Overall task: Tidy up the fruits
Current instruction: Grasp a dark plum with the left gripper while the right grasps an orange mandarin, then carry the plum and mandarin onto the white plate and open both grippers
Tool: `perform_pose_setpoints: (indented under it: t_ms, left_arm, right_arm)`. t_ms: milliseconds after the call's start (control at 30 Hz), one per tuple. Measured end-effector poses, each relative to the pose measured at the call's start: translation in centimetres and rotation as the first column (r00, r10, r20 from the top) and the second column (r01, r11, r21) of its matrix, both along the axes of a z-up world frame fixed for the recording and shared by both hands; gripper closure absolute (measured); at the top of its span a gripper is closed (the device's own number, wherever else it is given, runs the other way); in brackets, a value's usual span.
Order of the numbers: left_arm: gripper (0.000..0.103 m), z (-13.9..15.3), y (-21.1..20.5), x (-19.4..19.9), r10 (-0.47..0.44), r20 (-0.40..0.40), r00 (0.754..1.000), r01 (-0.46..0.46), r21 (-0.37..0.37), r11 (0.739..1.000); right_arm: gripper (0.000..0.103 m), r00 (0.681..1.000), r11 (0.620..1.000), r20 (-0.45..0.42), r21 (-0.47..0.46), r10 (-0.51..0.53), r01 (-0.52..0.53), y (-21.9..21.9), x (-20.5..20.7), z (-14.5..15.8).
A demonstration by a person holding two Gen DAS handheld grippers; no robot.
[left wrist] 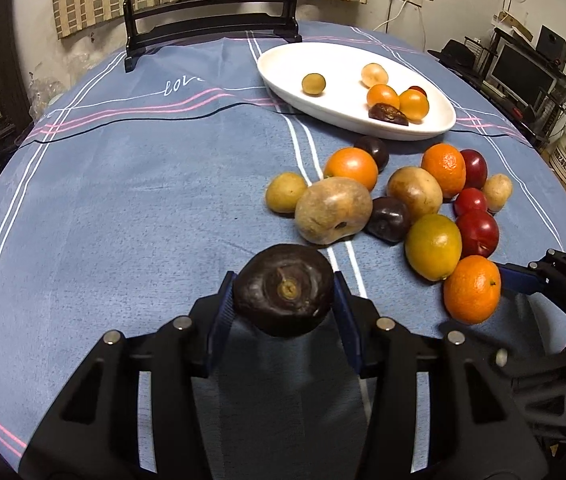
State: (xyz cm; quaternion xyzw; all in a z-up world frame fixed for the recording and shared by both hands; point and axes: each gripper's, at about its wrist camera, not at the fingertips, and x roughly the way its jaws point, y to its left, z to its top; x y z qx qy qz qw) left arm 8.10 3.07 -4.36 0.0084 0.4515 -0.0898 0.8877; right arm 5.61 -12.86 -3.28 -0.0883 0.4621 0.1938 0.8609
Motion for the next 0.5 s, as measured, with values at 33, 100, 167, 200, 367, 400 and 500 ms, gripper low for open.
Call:
perform_pose_setpoints:
  t_ms: [33, 100, 167, 200, 367, 400, 500]
  left_arm:
    - [0.056, 0.0, 0.0, 0.0, 0.000, 0.000, 1.000, 0.000, 0.000, 1.000]
    - [0.056, 0.0, 0.0, -0.1, -0.001, 0.000, 1.000, 0.001, 0.000, 1.000]
    - [0.056, 0.0, 0.0, -0.1, -0.003, 0.001, 1.000, 0.003, 0.003, 1.000]
    - [0.056, 0.0, 0.0, -0.1, -0.004, 0.001, 1.000, 0.004, 0.004, 1.000]
    - [0.056, 0.0, -0.2, -0.2, -0.010, -0.001, 1.000, 0.010, 0.006, 1.000]
    - [0.056, 0.0, -0.3, -0.3, -0.013, 0.000, 1.000, 0.013, 0.005, 1.000]
    - [0.056, 0.1, -0.3, -0.4, -0.013, 0.002, 1.000, 0.013, 0.009, 1.000]
  right_arm:
    - [0.058, 1.000, 0.999, -0.011, 0.034, -0.004, 0.005, -0.4, 0.2, 0.1]
    - [0.058, 1.000, 0.998, -0.023, 0.066, -0.009, 0.010, -1.0, 0.2, 0.2]
    - [0.058, 1.000, 0.997, -0.028, 0.081, -0.003, 0.006, -1.4, 0.1, 0.3]
    - [0.058, 1.000, 0.996, -0.031, 0.091, 0.000, 0.002, -1.6, 0.0, 0.3]
    - [0.059, 0.999, 0.991, -0.035, 0.131, 0.008, -0.004, -2.6, -0.8, 0.7]
    - [0.059, 0.999, 0.991, -0.035, 0.135, 0.007, -0.002, -2.9, -1.0, 0.8]
    - [0.059, 1.000, 0.989, -0.019, 0.148, -0.004, 0.007, -4.1, -1.5, 1.3]
